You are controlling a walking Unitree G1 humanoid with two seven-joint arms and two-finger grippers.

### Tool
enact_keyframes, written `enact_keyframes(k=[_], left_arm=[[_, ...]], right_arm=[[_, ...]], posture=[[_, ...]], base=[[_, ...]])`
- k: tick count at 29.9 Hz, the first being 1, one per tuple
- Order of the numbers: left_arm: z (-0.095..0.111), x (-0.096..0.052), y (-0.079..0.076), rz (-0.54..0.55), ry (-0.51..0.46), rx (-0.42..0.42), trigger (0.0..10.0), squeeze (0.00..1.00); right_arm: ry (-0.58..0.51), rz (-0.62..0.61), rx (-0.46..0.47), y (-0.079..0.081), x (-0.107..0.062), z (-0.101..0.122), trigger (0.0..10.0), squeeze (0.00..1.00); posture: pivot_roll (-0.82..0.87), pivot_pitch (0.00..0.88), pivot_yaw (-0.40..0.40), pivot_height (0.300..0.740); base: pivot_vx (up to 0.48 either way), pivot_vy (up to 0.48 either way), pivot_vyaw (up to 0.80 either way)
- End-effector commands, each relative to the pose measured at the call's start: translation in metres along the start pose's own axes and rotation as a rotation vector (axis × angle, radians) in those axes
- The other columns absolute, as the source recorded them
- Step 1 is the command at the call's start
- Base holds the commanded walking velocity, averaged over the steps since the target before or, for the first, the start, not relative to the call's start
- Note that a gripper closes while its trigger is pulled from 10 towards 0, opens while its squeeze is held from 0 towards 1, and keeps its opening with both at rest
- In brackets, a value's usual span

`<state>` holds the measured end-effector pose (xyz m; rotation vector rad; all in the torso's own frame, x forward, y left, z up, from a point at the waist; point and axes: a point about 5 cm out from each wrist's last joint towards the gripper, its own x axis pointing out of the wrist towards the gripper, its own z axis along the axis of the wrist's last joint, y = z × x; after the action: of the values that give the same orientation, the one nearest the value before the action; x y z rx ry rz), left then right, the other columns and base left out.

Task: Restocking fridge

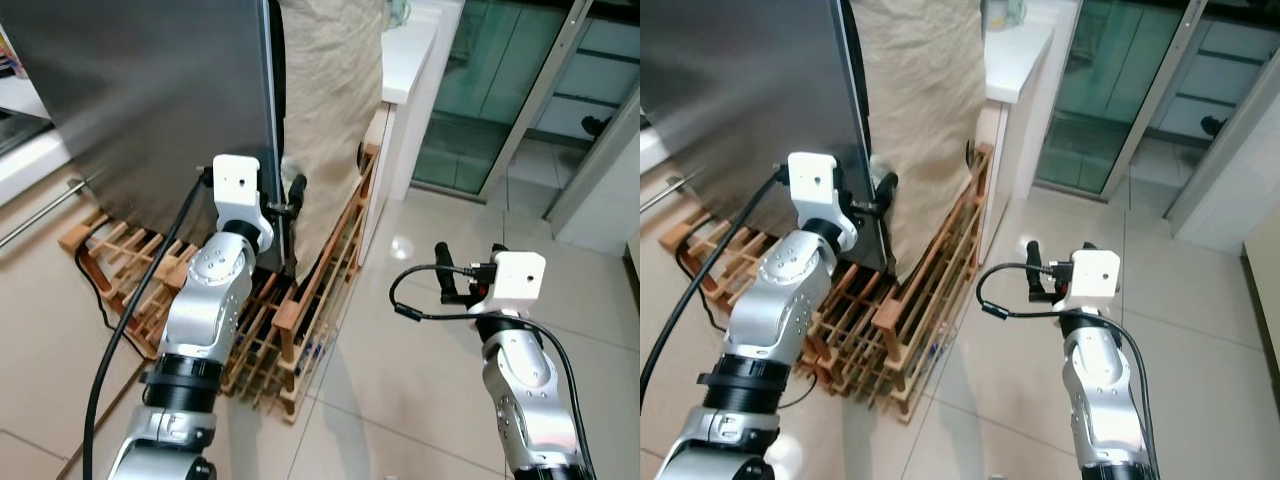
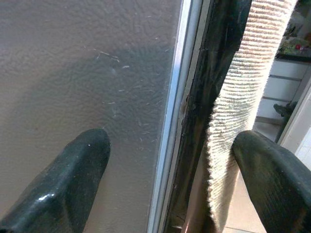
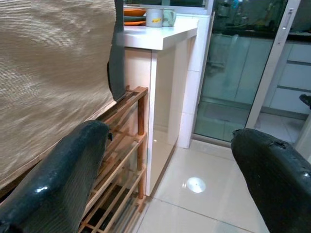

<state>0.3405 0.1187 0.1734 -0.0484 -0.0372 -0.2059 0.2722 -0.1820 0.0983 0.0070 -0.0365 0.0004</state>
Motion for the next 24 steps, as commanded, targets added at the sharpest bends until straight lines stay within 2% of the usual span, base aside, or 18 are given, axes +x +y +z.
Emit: enact_keyframes(k=[1, 10, 15, 24], left_arm=[[0.003, 0.001, 0.007, 0.034, -0.007, -0.009, 10.0, 0.00], [0.018, 0.001, -0.007, -0.024, -0.066, -0.002, 10.0, 0.00], [0.017, 0.000, -0.015, -0.036, -0.037, -0.097, 10.0, 0.00], [0.036, -0.004, -0.031, -0.106, -0.084, -0.136, 10.0, 0.00]], right_arm=[[-0.004, -0.009, -0.010, -0.004, -0.001, 0.000, 10.0, 0.00], [0.008, -0.002, -0.011, -0.002, -0.001, -0.005, 10.0, 0.00], [0.014, 0.003, -0.014, -0.002, -0.002, -0.006, 10.0, 0.00], [0.022, 0.005, -0.028, -0.006, -0.003, -0.008, 10.0, 0.00]], posture=[[-0.06, 0.000, -0.005, 0.740], [-0.06, 0.000, -0.005, 0.740], [-0.06, 0.000, -0.008, 0.740], [-0.07, 0.000, -0.013, 0.740]], base=[[0.000, 0.000, 0.00], [0.000, 0.000, 0.00], [0.000, 0.000, 0.00], [0.000, 0.000, 0.00]])
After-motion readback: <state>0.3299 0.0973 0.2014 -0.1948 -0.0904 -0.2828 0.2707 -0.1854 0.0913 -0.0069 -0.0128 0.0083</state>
